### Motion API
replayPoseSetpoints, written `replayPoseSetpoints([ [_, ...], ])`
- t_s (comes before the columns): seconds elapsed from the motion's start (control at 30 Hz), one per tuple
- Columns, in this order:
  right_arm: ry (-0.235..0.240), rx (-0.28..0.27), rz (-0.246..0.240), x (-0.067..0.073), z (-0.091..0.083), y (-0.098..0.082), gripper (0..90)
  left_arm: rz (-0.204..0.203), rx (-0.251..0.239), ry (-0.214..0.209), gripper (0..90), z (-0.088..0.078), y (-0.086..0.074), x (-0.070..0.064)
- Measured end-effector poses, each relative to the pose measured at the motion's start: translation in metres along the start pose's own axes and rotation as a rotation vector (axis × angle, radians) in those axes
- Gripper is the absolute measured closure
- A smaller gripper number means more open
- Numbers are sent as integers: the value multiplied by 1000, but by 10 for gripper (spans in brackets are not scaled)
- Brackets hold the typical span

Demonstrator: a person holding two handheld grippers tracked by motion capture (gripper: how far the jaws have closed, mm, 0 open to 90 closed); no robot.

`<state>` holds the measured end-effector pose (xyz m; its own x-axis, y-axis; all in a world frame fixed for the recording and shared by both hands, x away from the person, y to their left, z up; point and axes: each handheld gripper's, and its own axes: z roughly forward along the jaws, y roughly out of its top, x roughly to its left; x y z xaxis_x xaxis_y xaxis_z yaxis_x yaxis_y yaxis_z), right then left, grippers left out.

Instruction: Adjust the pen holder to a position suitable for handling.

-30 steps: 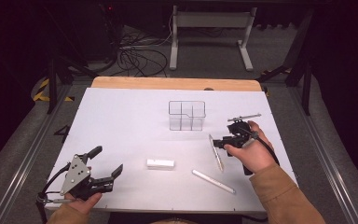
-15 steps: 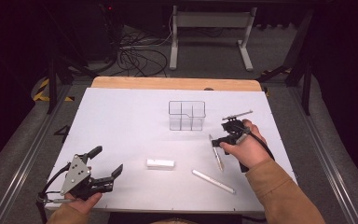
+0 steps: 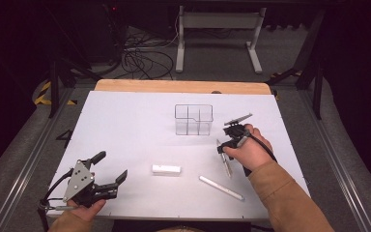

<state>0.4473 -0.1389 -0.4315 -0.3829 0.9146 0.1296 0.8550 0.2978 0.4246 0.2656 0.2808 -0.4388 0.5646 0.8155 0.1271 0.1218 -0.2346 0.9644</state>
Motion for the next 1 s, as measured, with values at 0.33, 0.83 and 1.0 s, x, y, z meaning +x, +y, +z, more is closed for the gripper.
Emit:
replayPoseSetpoints([
  [0.33, -38, 27, 12, 4, 10, 3, 704, 2, 1, 1, 121, 0, 0, 0],
  [0.83, -95, 23, 47, 10, 16, 6, 798, 4, 7, 8, 122, 1, 0, -1],
  [1.0, -113, 20, 54, 12, 16, 5, 801, 4, 6, 7, 122, 1, 0, -1],
])
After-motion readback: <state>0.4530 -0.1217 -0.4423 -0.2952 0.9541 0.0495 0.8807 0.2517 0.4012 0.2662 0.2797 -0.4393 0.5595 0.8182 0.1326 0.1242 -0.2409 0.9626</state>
